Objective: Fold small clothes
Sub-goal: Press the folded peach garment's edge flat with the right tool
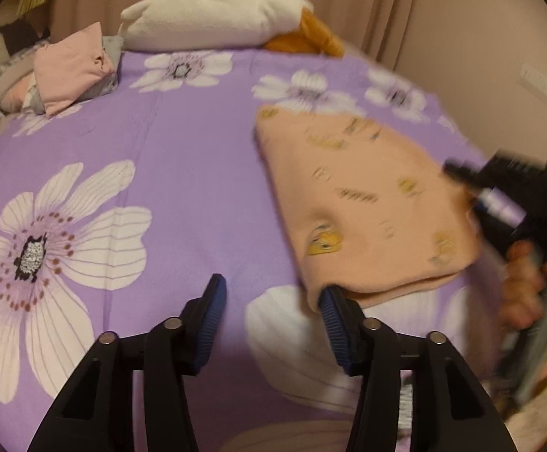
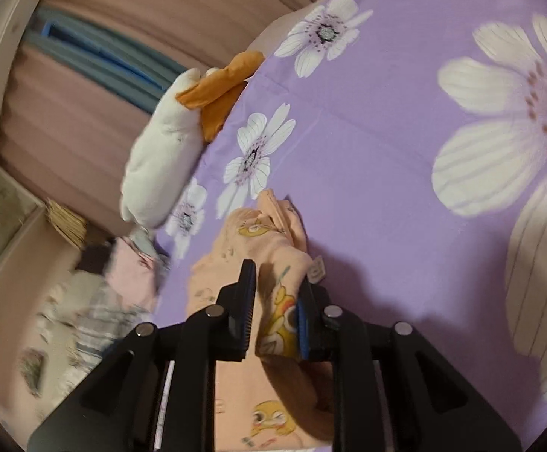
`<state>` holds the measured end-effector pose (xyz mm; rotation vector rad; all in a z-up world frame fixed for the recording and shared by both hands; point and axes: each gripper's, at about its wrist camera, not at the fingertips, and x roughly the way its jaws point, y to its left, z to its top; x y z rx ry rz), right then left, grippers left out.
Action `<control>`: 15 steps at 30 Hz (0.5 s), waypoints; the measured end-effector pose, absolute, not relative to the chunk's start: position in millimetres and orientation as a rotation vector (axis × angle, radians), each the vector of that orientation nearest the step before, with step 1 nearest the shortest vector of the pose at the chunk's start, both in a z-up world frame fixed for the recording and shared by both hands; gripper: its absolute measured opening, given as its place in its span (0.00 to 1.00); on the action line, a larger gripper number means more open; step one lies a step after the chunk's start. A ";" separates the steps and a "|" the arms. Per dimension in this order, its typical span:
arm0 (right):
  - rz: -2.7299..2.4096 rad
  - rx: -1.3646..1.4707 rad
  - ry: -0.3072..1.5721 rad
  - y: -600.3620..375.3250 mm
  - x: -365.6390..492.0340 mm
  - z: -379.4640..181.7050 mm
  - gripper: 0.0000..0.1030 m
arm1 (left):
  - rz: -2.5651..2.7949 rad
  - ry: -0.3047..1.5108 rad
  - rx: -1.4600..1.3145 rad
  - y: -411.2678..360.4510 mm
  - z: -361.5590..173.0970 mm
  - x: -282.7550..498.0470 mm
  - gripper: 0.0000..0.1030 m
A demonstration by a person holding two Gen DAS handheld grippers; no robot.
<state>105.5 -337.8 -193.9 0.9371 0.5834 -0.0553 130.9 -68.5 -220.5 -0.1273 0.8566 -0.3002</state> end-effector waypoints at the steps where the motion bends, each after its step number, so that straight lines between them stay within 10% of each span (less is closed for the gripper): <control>1: -0.114 0.921 0.555 -339.3 99.4 -188.8 0.19 | -0.314 0.839 -0.154 -66.0 -213.0 128.0 0.45; 7: -0.007 0.923 0.432 -355.2 65.8 -158.4 0.21 | -0.388 0.702 -0.234 -53.9 -175.3 114.9 0.45; 15: -0.052 0.620 0.823 -303.9 106.4 -193.9 0.14 | -0.314 0.932 -0.139 -89.0 -251.0 153.8 0.45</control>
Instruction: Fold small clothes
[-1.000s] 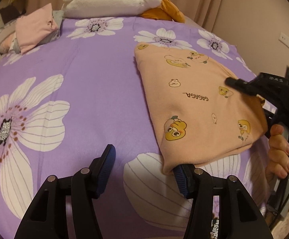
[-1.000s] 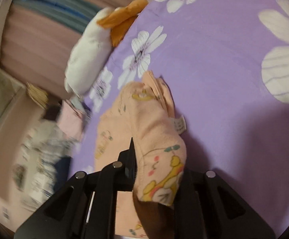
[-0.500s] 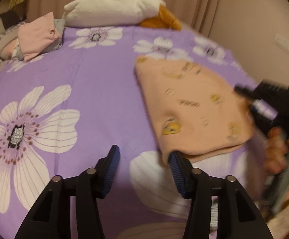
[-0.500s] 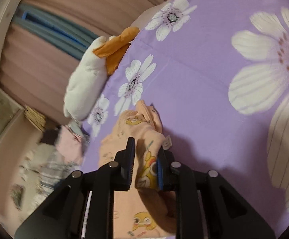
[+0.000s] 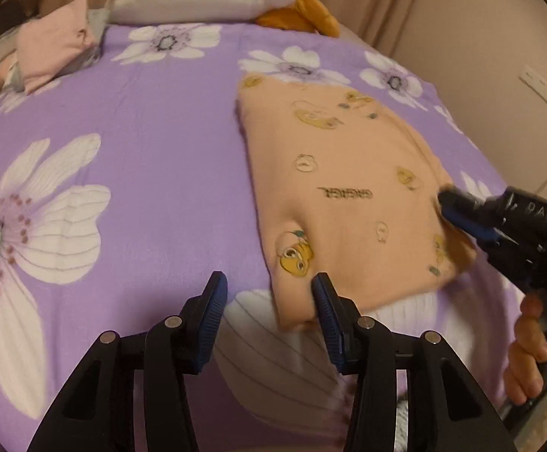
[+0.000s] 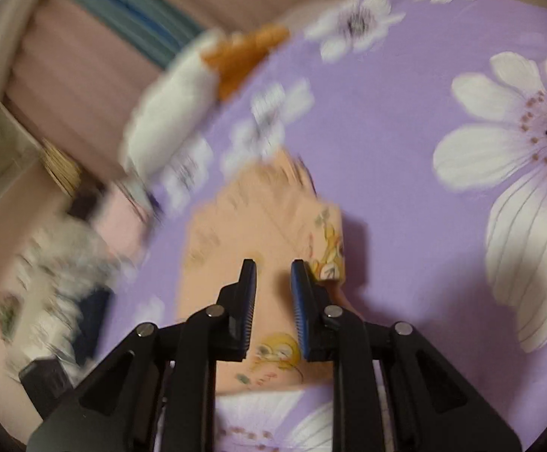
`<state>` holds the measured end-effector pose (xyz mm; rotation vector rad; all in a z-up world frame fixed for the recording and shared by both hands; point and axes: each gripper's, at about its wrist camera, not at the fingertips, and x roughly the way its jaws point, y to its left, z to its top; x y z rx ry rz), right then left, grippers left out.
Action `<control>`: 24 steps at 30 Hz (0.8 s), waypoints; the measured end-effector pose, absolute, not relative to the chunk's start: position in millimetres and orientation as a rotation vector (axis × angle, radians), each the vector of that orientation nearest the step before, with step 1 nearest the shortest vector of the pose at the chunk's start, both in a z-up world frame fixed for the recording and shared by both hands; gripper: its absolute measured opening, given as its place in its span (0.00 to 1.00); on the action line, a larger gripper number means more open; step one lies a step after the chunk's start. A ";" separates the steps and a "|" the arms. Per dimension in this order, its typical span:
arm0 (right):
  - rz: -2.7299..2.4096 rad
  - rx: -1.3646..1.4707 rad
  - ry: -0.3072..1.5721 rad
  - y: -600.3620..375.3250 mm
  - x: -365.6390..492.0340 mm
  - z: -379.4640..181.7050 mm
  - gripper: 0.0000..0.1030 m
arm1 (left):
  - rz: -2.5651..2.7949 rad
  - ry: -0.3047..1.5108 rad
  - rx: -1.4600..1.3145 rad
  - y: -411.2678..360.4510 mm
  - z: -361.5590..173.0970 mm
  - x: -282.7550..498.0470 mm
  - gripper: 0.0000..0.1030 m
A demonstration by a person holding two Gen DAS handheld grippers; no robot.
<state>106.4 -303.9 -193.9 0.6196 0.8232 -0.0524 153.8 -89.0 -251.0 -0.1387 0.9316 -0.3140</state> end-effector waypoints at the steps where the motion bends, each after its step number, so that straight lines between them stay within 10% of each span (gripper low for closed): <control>1: -0.103 0.596 0.849 -305.4 110.1 -198.7 0.12 | -0.313 0.924 -0.141 -89.4 -249.6 153.2 0.45; 8: -0.057 0.690 0.954 -333.1 109.7 -214.8 0.01 | -0.314 0.933 -0.128 -89.0 -250.5 154.6 0.47; 15: 0.115 0.483 0.947 -288.1 99.0 -191.9 0.28 | -0.317 0.932 -0.138 -88.6 -251.9 153.2 0.47; 24: 0.069 0.379 1.039 -279.0 107.0 -203.5 0.27 | -0.311 0.922 -0.112 -93.2 -251.0 151.3 0.48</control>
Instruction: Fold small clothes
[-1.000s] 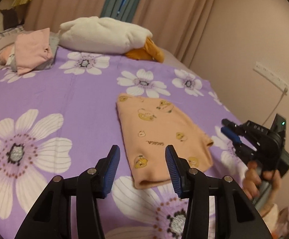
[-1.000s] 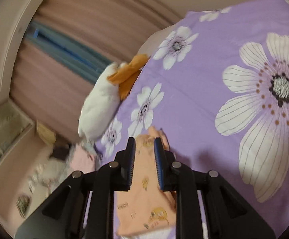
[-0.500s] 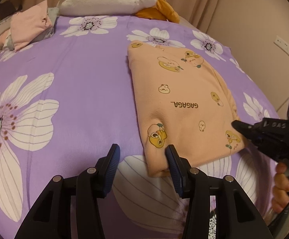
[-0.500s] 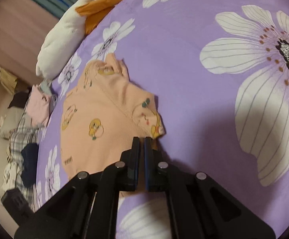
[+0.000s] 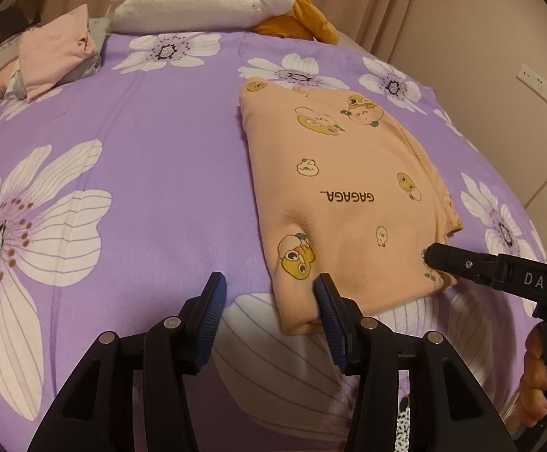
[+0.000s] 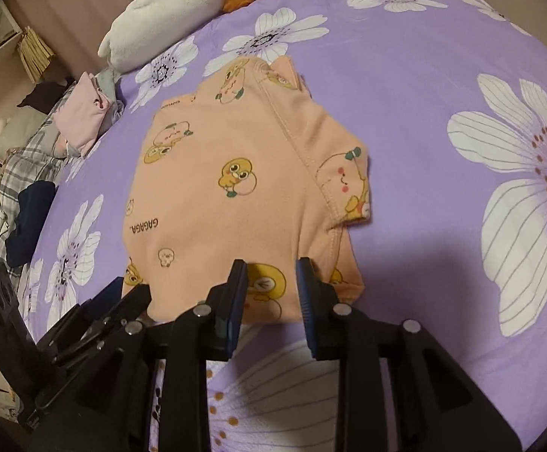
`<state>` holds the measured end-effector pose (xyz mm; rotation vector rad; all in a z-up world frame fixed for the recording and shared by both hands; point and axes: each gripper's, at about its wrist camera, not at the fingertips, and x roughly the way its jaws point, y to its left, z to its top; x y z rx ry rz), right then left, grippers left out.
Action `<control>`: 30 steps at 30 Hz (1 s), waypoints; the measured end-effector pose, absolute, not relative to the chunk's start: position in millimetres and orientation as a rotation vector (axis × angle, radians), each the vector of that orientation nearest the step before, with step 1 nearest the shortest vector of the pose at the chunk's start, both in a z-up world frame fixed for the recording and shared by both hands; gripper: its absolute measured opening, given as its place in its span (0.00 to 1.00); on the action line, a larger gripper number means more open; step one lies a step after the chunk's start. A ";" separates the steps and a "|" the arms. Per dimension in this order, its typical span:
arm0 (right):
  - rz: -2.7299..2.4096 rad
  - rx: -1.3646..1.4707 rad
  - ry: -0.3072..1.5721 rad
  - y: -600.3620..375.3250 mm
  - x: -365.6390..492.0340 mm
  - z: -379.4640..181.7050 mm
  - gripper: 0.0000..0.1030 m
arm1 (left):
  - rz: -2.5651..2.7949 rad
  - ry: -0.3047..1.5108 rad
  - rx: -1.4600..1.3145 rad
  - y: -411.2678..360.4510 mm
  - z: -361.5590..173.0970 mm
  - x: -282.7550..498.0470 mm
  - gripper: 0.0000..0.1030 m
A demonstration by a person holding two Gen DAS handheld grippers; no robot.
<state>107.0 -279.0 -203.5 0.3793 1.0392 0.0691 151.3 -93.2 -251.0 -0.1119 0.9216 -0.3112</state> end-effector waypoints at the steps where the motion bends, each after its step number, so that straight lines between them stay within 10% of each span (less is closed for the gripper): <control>1: 0.070 0.387 1.042 -280.4 108.0 -203.2 0.27 | -0.309 0.920 -0.109 -93.9 -250.9 150.9 0.48; 17: 0.148 0.620 0.935 -303.1 95.7 -173.2 0.40 | -0.337 0.961 -0.046 -97.2 -247.5 142.9 0.49; 30: -0.112 0.688 0.898 -344.0 171.2 -209.1 0.28 | -0.343 0.946 -0.003 -101.1 -250.6 143.1 0.57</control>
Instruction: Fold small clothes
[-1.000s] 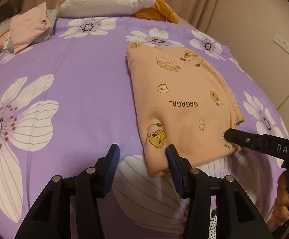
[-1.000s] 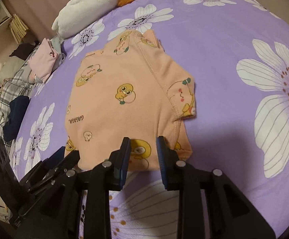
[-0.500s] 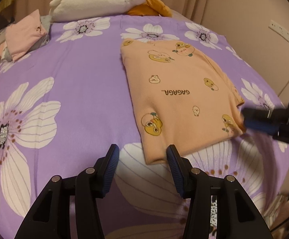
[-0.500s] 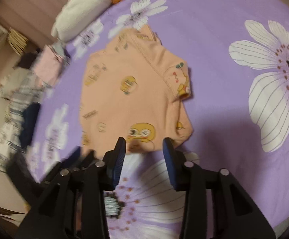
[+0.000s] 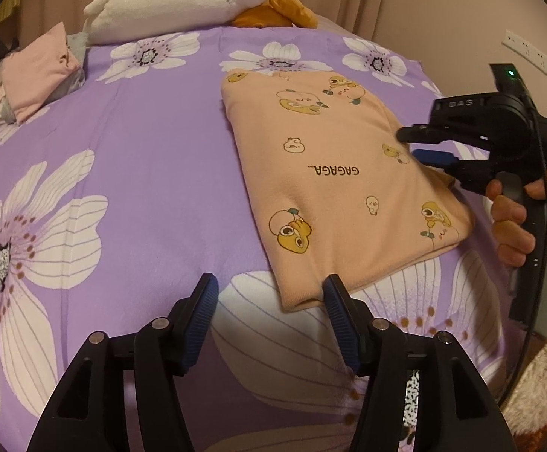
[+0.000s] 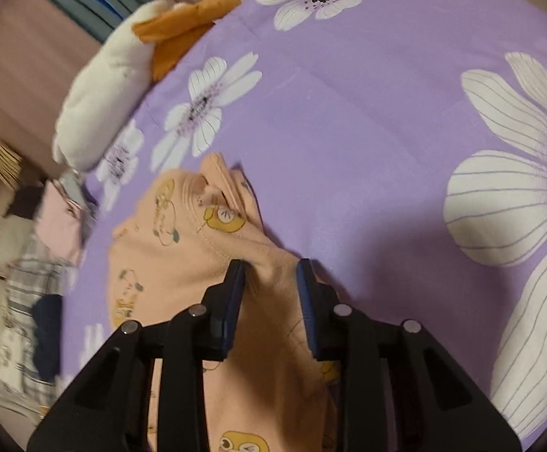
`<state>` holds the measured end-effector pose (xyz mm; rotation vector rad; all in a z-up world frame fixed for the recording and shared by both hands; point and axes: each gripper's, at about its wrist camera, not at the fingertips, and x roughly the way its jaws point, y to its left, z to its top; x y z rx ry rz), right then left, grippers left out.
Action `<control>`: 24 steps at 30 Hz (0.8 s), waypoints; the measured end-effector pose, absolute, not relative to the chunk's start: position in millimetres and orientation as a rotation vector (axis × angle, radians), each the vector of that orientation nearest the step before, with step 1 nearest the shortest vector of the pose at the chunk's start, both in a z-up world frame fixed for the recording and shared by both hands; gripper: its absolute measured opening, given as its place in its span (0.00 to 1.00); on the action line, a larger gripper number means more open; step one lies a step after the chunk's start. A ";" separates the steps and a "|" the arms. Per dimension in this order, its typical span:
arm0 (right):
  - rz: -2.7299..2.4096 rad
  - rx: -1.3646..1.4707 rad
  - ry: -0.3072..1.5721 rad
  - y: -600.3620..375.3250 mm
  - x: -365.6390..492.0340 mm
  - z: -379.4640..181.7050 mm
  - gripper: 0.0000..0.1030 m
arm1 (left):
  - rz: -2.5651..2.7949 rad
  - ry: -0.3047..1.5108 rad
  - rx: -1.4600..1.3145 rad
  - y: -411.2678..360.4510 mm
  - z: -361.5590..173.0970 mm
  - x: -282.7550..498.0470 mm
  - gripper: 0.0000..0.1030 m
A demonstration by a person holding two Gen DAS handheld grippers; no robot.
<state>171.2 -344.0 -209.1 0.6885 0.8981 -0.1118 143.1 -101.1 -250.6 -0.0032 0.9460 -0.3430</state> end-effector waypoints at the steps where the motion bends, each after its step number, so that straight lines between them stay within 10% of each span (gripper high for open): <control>1: -0.123 0.707 0.888 -346.8 167.5 -208.2 0.33 | -0.343 0.947 -0.009 -100.6 -250.6 143.3 0.57; 5: -0.043 0.911 0.769 -372.8 139.1 -204.3 0.34 | -0.360 0.977 -0.084 -90.1 -245.9 147.4 0.57; 9: -0.002 0.996 0.795 -386.5 130.8 -202.7 0.86 | -0.447 0.970 -0.387 -49.5 -230.2 157.5 0.57; 13: 0.087 1.035 0.809 -390.2 128.4 -205.6 0.86 | -0.570 0.901 -0.591 -14.5 -224.5 185.0 0.91; 24: 0.315 1.050 0.946 -366.9 162.9 -223.8 0.88 | -0.794 1.164 -0.653 -69.4 -274.8 269.9 0.93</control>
